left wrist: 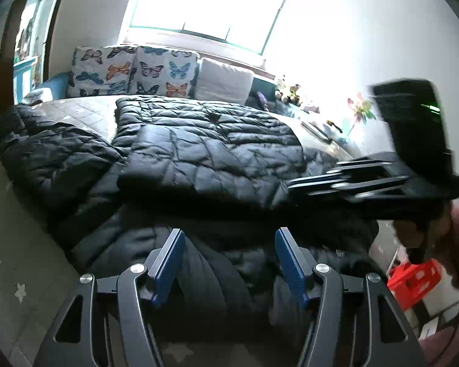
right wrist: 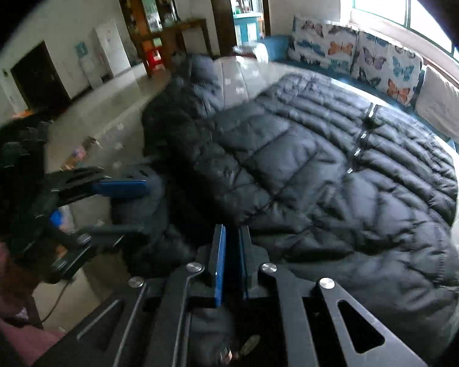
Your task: Fold large clothes
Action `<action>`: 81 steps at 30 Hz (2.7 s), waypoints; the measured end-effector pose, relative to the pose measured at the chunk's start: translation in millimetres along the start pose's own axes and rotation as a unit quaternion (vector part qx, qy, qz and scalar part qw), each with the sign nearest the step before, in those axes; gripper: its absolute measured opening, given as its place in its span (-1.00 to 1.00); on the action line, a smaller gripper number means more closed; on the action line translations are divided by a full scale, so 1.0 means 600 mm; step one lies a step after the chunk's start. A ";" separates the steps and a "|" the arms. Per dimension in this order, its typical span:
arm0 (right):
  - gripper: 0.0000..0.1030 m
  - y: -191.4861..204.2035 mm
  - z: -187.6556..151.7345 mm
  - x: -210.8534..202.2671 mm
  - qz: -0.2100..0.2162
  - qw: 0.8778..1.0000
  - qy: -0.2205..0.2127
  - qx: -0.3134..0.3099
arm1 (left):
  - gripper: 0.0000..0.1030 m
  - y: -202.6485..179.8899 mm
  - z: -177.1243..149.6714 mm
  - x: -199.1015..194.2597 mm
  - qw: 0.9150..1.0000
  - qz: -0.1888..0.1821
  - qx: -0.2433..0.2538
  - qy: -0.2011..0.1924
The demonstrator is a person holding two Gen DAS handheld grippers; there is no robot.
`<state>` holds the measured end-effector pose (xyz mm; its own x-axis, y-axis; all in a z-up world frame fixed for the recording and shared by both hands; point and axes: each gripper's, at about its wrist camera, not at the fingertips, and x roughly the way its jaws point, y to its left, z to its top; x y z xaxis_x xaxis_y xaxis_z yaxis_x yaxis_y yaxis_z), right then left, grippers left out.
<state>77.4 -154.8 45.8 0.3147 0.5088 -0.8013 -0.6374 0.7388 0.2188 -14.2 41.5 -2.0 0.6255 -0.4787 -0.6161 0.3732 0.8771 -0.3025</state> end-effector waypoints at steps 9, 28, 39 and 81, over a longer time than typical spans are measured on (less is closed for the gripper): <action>-0.19 -0.179 -0.067 -0.092 -0.116 0.988 -0.046 0.096 | 0.27 0.009 0.081 -0.016 0.999 0.026 -0.008 -0.038; -0.19 -0.311 -0.137 -0.050 -0.142 0.974 -0.057 0.167 | 0.27 0.006 0.181 0.196 0.998 0.020 -0.013 0.050; -0.17 -0.283 -0.119 -0.046 -0.166 0.974 -0.061 0.142 | 0.27 0.066 0.162 0.247 0.994 -0.004 -0.068 0.088; 0.15 -0.259 -0.130 0.035 -0.167 0.977 -0.030 0.128 | 0.29 0.523 0.262 0.121 0.944 0.224 -0.234 -0.062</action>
<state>128.2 -293.5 -48.7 0.5197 0.2404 -0.8198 -0.2988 0.9501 0.0892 255.8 275.5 -27.4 0.7355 -0.0305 -0.6769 -0.2740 0.9003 -0.3383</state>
